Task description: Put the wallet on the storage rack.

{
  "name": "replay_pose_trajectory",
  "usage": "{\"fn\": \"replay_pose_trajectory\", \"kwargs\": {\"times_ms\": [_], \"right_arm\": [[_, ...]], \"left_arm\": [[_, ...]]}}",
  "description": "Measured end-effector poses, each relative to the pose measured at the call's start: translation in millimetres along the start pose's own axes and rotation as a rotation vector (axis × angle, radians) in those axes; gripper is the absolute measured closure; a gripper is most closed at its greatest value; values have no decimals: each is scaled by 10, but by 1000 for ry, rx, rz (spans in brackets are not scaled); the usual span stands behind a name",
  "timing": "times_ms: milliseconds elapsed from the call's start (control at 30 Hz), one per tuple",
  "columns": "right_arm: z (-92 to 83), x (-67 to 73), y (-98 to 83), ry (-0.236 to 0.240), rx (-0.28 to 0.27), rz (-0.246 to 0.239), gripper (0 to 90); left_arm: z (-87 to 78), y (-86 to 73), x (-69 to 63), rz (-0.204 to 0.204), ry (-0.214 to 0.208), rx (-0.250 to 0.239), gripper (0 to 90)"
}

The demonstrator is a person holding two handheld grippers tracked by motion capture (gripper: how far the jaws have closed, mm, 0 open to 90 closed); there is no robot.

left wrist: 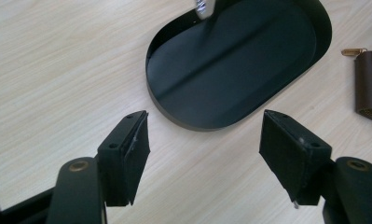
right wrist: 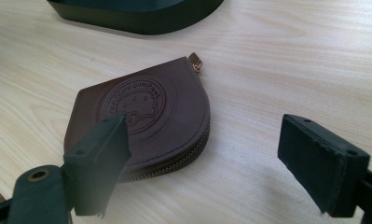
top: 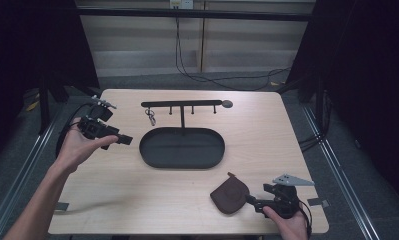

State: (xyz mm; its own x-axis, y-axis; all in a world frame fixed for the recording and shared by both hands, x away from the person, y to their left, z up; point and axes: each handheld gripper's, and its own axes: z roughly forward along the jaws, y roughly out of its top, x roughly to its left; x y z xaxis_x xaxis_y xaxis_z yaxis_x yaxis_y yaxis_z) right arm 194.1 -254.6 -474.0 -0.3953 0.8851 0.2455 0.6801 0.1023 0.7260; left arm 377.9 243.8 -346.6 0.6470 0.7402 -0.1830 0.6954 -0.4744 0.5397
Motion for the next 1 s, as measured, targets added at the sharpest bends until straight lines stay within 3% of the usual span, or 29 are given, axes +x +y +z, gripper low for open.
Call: {"fn": "replay_pose_trajectory", "kwargs": {"times_ms": [267,567,633,767,867,1000], "right_arm": [[-9,-7,5,5,-1,18,161],[-24,-9,12,13,5,22,160],[-26,-16,16,11,3,28,167],[-29,-30,39,15,0,41,199],[-43,-24,52,16,-5,41,204],[-83,-15,84,31,1,44,203]], "left_arm": [[-1,-386,23,-33,-25,-81,328],[40,-756,-45,-38,-26,-109,277],[46,-829,-68,-48,-45,-121,249],[9,-935,-144,-21,-71,-146,168],[-26,-1037,-230,4,-59,-157,170],[-29,-1196,-310,2,-57,-174,171]]}}
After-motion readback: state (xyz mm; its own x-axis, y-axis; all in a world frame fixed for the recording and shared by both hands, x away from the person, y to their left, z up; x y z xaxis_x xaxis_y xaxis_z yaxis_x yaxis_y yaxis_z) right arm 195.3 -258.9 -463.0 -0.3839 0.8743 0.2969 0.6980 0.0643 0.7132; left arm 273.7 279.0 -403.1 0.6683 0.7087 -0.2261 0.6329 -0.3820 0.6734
